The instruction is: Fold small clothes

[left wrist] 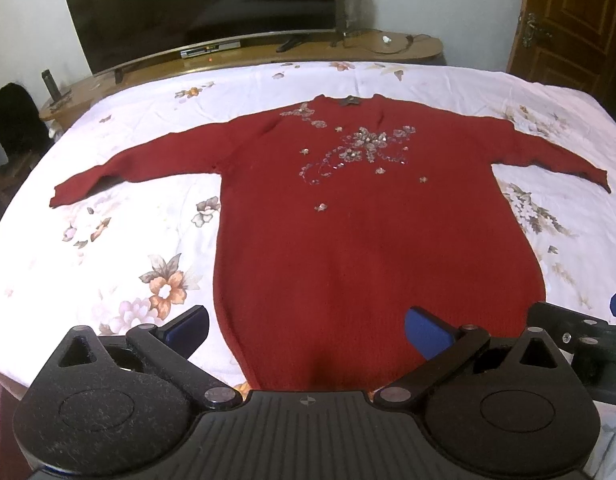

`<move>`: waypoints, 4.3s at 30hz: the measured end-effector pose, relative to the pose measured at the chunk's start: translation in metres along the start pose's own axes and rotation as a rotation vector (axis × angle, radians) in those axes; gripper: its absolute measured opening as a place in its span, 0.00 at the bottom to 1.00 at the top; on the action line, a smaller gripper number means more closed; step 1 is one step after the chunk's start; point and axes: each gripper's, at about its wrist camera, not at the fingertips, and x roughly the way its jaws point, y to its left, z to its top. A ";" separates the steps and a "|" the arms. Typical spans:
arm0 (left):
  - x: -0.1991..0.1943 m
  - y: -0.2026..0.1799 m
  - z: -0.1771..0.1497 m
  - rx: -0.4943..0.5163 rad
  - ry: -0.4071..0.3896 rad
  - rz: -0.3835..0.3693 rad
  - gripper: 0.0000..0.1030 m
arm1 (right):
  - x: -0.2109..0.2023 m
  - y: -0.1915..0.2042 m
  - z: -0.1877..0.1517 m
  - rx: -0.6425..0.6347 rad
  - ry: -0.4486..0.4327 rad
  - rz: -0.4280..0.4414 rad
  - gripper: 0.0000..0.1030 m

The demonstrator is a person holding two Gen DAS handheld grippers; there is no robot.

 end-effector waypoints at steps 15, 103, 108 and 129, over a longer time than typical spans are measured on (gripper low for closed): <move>0.022 -0.009 0.022 0.000 -0.006 0.017 1.00 | 0.016 -0.020 0.017 0.044 -0.007 -0.009 1.00; 0.313 -0.109 0.224 -0.012 0.064 0.138 1.00 | 0.258 -0.421 0.170 0.855 -0.186 -0.320 0.41; 0.314 -0.108 0.222 0.002 0.060 0.148 1.00 | 0.266 -0.420 0.178 0.813 -0.202 -0.347 0.07; 0.279 -0.011 0.214 -0.184 0.026 0.026 1.00 | 0.287 -0.081 0.217 0.117 -0.172 0.357 0.15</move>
